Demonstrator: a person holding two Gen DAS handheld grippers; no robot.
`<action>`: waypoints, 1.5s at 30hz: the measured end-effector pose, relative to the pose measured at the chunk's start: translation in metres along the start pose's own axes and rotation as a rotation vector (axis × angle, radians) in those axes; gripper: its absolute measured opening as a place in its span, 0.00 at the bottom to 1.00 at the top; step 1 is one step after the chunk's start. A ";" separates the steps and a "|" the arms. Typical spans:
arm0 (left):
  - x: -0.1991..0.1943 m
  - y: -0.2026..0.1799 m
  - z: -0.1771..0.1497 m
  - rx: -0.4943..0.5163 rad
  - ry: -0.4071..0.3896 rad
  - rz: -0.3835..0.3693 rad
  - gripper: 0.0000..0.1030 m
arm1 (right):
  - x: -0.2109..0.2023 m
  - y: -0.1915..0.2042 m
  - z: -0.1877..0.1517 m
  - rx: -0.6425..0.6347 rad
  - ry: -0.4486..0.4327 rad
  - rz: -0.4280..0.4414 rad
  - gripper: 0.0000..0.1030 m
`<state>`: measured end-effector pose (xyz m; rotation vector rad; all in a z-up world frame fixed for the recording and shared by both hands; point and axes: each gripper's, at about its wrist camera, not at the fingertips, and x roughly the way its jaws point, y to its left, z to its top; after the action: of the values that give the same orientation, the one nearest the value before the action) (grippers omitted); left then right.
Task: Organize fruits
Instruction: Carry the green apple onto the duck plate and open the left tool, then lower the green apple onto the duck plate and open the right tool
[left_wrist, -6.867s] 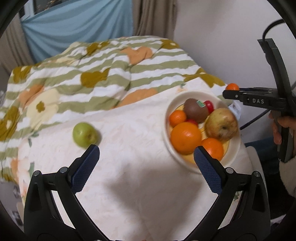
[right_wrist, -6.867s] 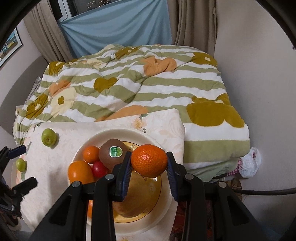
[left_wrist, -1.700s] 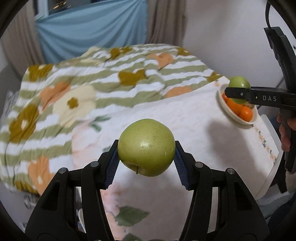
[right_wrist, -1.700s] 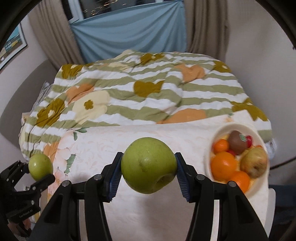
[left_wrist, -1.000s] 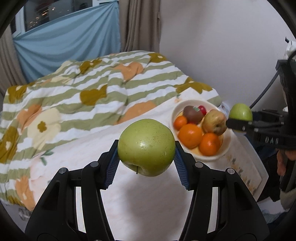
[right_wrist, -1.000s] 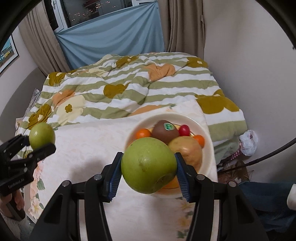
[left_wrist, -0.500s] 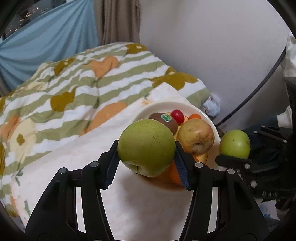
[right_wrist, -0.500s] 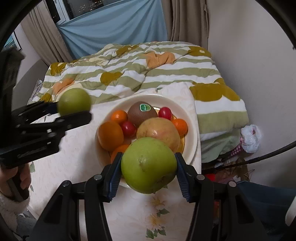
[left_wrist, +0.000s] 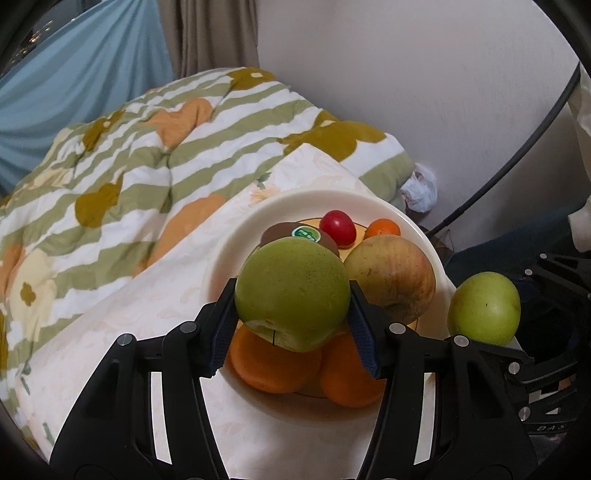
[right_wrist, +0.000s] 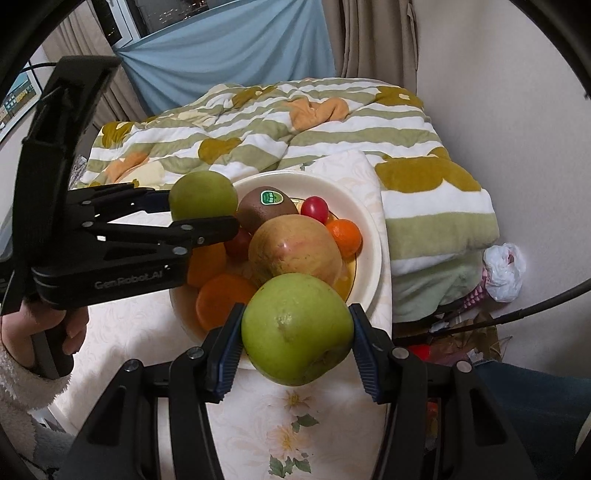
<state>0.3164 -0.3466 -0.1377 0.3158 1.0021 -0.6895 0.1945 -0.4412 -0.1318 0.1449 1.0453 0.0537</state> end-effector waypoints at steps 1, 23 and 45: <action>0.001 -0.001 0.000 0.002 0.003 -0.002 0.61 | 0.000 -0.001 0.000 0.003 0.000 0.000 0.49; -0.073 0.043 -0.048 -0.204 -0.070 0.082 1.00 | -0.012 0.014 -0.005 -0.040 -0.043 0.010 0.49; -0.089 0.059 -0.129 -0.383 -0.017 0.162 1.00 | 0.025 0.034 -0.027 -0.192 -0.192 -0.142 0.49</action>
<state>0.2382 -0.1987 -0.1324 0.0541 1.0557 -0.3426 0.1846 -0.4027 -0.1617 -0.0969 0.8509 0.0112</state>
